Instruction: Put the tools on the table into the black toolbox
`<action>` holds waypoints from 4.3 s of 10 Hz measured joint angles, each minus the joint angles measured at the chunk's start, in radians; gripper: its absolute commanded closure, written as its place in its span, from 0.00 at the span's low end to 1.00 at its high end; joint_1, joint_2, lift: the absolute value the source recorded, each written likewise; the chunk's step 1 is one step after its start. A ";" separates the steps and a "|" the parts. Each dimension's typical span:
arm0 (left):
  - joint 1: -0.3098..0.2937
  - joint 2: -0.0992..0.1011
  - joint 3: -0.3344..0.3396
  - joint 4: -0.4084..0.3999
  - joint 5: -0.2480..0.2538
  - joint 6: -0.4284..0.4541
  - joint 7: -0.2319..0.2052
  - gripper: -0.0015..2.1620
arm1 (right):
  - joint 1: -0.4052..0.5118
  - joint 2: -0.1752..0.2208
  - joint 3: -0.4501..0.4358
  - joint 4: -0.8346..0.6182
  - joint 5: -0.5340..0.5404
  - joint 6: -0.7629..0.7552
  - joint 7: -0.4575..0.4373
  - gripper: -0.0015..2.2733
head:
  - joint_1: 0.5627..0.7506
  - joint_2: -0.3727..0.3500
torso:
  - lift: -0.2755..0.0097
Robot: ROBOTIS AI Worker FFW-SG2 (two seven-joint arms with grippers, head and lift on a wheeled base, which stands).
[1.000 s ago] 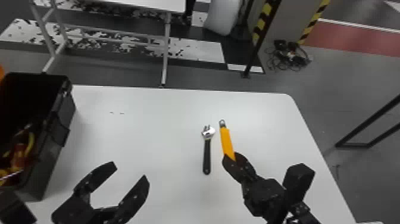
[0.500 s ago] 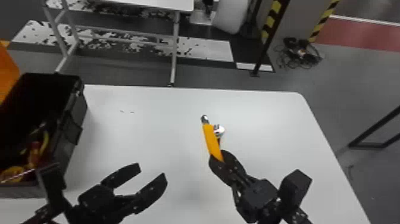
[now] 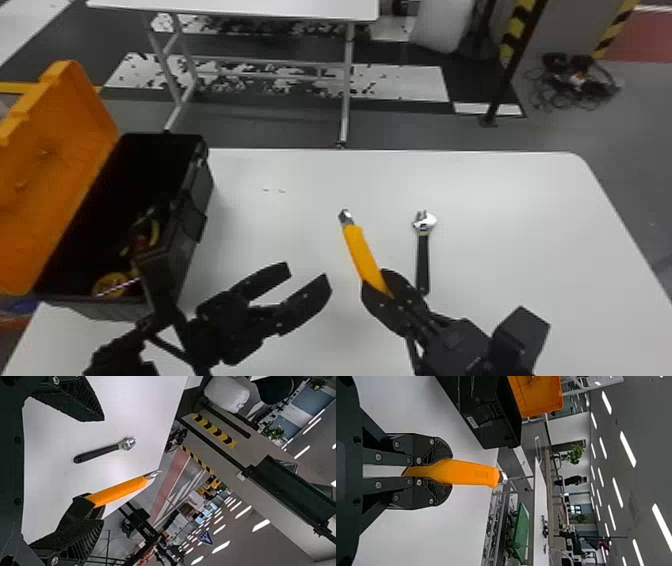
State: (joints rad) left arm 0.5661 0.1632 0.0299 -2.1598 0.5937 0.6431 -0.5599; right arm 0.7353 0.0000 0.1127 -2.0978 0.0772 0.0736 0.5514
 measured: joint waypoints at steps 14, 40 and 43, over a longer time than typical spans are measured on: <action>-0.029 -0.006 0.041 0.015 0.041 0.031 -0.074 0.90 | -0.015 -0.003 0.164 -0.009 0.102 0.051 0.016 0.91 | 0.70 0.79 | 0.70; -0.002 -0.123 0.487 0.085 -0.072 -0.391 -0.030 0.27 | 0.094 0.000 -0.021 0.057 -0.058 -0.162 -0.084 0.04 | 0.70 1.00 | 0.70; 0.002 -0.125 0.476 0.108 -0.061 -0.450 -0.022 0.01 | 0.095 0.000 -0.026 0.059 -0.062 -0.164 -0.084 0.04 | 0.70 1.00 | 0.70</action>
State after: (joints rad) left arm 0.5680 0.0383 0.5064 -2.0520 0.5331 0.1934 -0.5820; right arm 0.8301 0.0000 0.0863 -2.0387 0.0155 -0.0907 0.4678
